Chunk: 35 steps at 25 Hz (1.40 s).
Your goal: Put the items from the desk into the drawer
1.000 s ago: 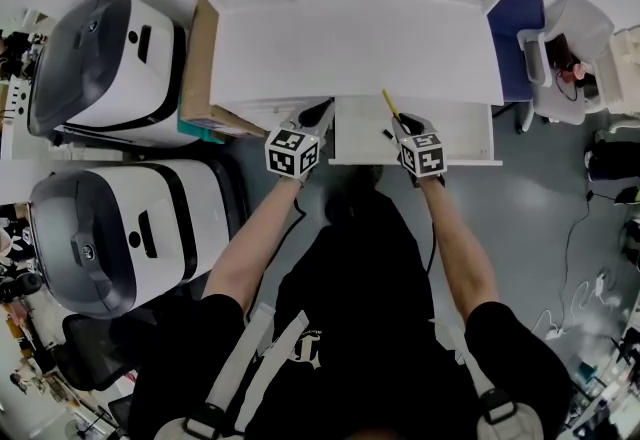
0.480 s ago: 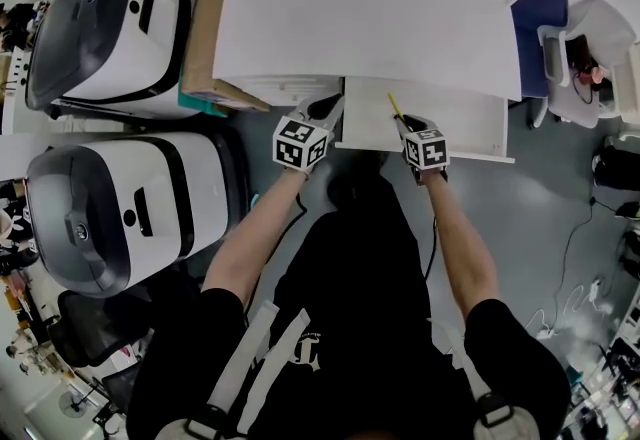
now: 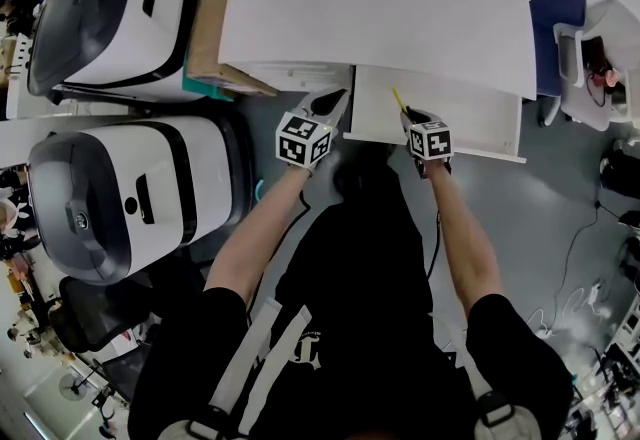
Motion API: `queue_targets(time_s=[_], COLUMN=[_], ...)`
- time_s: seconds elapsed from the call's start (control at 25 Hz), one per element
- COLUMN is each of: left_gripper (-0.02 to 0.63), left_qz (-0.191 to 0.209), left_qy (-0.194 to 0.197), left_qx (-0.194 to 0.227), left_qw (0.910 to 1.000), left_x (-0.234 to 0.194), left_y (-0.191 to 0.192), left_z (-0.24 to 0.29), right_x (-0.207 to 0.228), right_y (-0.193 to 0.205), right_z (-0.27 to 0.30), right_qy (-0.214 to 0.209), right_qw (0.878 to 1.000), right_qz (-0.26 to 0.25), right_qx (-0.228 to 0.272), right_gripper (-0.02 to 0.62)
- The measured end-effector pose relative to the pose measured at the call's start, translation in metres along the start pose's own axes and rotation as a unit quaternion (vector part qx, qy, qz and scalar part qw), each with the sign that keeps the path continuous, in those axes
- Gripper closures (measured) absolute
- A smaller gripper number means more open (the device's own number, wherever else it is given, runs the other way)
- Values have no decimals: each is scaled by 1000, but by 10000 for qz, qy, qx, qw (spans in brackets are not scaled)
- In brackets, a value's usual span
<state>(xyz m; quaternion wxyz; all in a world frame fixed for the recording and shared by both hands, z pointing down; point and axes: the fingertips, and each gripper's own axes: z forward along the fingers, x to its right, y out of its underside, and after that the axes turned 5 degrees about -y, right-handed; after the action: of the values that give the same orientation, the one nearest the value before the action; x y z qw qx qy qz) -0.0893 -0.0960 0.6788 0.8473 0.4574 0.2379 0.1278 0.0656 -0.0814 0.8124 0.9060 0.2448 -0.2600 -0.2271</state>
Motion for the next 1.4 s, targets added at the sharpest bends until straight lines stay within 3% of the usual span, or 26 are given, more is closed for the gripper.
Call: queue_targets(time_s=[0.12, 0.2, 0.24, 0.44, 0.64, 1.4], left_gripper=[601, 601, 601, 601, 601, 601], left_qz=[-21, -40, -44, -59, -91, 258], left_qy=[-14, -30, -32, -28, -66, 11], left_qx=[-5, -7, -10, 15, 54, 657], left_qw=[10000, 10000, 10000, 10000, 9999, 9975], left_x=[-2, -4, -4, -7, -16, -23], left_y=[1, 1, 0, -6, -19, -149], left_z=[1, 1, 2, 6, 12, 64], right_x=[-4, -7, -7, -2, 0, 33], right_y=[-1, 4, 7, 5, -20, -209], right_z=[6, 11, 13, 11, 6, -70], right_qy=[-205, -332, -350, -234, -283, -13], right_qw=[9996, 9989, 9985, 9987, 9993, 9904], right_qz=[164, 297, 358, 359, 256, -438], right_qx=[35, -140, -240, -258, -40, 1313], right_gripper=[537, 427, 408, 439, 461, 542])
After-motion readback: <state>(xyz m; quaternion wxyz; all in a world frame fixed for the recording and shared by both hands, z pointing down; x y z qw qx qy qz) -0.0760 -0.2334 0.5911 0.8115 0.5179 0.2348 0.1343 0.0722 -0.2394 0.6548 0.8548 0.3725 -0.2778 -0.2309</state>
